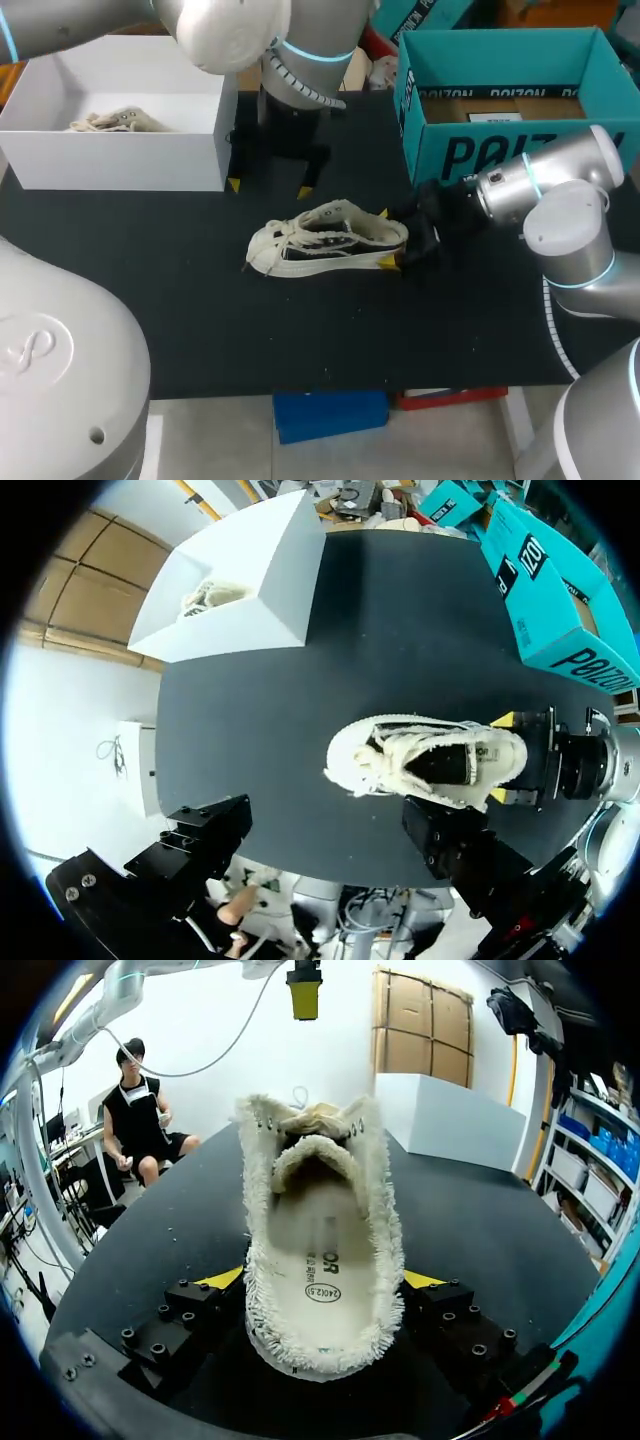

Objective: Take the shoe out of the shoebox, open the shoe tongue, remove and reinsert the insole, then place the shoe into the shoebox

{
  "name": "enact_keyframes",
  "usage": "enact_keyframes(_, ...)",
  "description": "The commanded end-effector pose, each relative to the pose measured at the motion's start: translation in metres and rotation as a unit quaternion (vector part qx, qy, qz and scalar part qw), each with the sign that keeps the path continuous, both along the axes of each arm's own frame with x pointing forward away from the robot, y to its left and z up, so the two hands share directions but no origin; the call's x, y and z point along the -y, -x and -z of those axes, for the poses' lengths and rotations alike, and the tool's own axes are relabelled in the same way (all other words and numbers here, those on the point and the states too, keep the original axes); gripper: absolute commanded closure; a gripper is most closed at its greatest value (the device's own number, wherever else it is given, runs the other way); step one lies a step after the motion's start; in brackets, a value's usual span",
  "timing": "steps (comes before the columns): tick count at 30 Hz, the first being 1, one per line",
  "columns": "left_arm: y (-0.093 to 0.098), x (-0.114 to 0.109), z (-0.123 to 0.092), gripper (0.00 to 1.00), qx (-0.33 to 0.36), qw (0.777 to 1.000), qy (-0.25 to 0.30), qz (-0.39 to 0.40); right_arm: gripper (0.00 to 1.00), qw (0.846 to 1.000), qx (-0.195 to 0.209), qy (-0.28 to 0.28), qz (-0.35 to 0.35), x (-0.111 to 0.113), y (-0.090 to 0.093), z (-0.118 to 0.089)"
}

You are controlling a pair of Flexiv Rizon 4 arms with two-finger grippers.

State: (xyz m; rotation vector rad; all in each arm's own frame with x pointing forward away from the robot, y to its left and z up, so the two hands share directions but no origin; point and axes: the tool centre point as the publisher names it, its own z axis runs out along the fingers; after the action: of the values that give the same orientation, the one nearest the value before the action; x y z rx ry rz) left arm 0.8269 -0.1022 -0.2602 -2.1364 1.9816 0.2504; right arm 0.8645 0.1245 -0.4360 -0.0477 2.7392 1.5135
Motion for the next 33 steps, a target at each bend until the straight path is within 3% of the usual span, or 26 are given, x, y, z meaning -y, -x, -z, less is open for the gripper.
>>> enact_keyframes(1, 0.0, 0.031, 0.017, 0.0, -0.016, 0.999, -0.029, 0.007, 1.0, 1.0, -0.001, 0.001, 0.0, -0.002, -0.002, 0.002)
enact_keyframes(9, 0.013, 0.06, 0.044, 0.0, -0.052, 0.996, -0.048, 0.053, 1.0, 1.0, -0.001, 0.001, 0.0, -0.002, -0.002, 0.002)
enact_keyframes(16, 0.007, 0.073, 0.062, 0.0, -0.063, 0.992, -0.066, 0.083, 1.0, 1.0, -0.001, 0.001, 0.0, -0.002, -0.002, 0.002)
enact_keyframes(26, -0.005, 0.094, 0.076, 0.0, -0.031, 0.994, -0.091, 0.051, 1.0, 1.0, -0.001, 0.001, 0.0, -0.002, -0.002, 0.002)
enact_keyframes(33, -0.01, 0.092, 0.097, 0.0, -0.021, 0.991, -0.122, 0.047, 1.0, 1.0, -0.001, 0.001, 0.0, -0.002, -0.002, 0.002)
